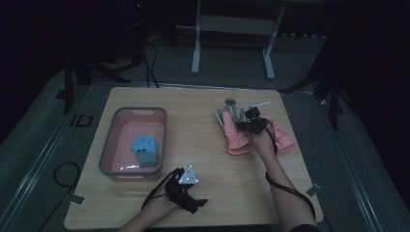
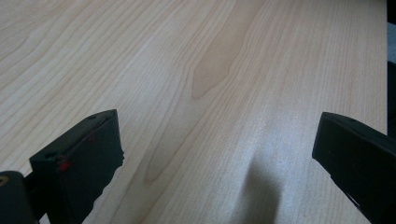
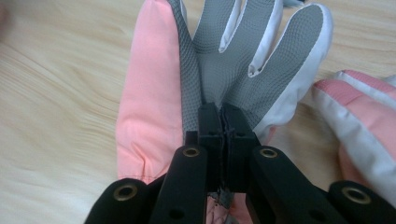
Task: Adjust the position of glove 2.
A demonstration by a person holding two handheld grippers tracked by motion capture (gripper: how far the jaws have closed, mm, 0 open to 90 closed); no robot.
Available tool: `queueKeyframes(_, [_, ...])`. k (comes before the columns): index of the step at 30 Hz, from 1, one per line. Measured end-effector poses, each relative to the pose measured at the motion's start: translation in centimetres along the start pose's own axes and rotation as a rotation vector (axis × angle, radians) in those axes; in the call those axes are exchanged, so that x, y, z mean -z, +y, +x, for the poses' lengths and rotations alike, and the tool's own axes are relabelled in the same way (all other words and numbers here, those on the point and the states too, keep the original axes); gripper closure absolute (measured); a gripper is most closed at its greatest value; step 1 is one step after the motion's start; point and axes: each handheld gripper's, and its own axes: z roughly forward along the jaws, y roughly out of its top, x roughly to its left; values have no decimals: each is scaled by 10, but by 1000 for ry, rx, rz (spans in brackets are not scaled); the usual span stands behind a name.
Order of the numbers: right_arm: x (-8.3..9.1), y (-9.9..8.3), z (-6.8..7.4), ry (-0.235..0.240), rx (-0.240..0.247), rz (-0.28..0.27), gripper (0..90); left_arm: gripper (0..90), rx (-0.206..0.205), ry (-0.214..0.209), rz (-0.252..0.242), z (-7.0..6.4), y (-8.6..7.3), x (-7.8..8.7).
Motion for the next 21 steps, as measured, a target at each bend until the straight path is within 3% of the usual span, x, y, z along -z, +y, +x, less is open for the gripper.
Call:
queueKeyframes(2, [13, -2, 8, 17, -46, -26, 879, 18, -5, 6, -1, 0, 0, 0])
queueKeyframes(8, [45, -16, 43, -6, -57, -91, 878, 18, -25, 20, 3, -1, -2, -1])
queueKeyframes(11, [56, -26, 55, 24, -81, -111, 877, 18, -25, 14, 9, -1, -3, -2])
queueKeyframes(16, [66, -41, 72, 30, -89, -115, 877, 18, -38, 15, 14, -2, -3, -4])
queueKeyframes(21, [62, -59, 87, 52, -109, -90, 876, 18, -52, 6, 3, -3, -3, -3])
